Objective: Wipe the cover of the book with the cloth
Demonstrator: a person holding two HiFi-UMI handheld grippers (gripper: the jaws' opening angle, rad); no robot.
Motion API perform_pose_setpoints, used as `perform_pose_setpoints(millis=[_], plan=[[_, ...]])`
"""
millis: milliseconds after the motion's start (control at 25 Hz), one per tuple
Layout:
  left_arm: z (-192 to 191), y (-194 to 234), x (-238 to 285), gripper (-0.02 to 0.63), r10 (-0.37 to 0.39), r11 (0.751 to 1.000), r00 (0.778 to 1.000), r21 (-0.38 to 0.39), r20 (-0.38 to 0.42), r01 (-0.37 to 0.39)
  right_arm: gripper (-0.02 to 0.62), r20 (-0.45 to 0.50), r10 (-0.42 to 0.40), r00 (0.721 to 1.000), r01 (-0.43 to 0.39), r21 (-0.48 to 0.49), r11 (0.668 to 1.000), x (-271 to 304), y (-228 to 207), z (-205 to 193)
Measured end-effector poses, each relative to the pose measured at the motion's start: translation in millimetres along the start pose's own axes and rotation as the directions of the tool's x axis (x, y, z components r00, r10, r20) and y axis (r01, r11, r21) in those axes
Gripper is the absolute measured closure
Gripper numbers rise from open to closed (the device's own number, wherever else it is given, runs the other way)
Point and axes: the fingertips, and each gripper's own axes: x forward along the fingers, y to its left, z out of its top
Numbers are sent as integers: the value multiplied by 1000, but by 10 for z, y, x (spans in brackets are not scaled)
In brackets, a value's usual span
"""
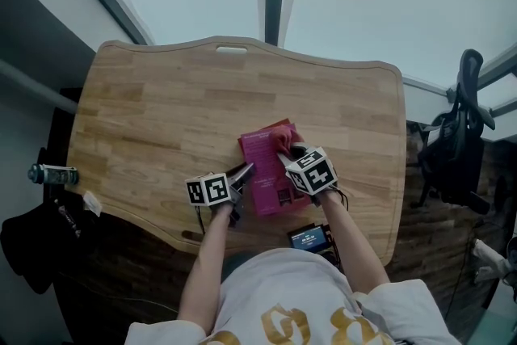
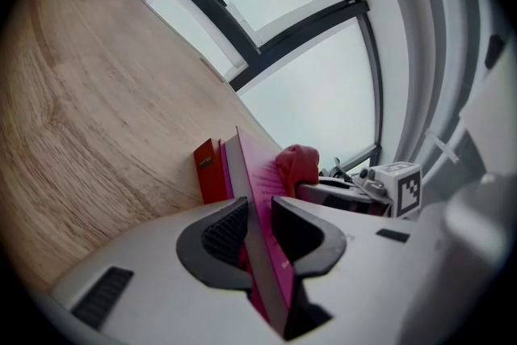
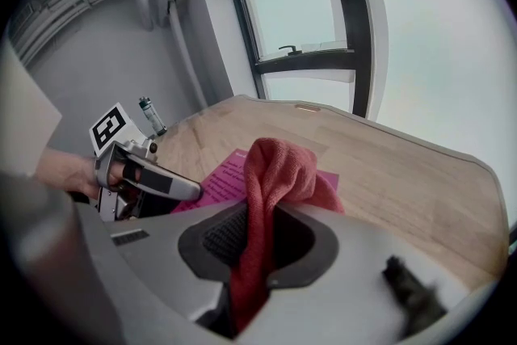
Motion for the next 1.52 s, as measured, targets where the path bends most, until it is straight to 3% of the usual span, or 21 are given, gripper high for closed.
perform_pose_setpoints(millis=[480,880,1520], plan=[[9,-10,0,511,52,998,998,41,-24,-51,526,2,-17,1000,17,14,1000,29,-40,51],[14,-45,15,512,134,979,988,164,-75,-120,526,-11,-26,1000,27,36,999,27,-37,39],[8,-40,3,511,130,978,989,172,-71,-116,526,-1,-24,1000,24,80,997,-165,129,-222]])
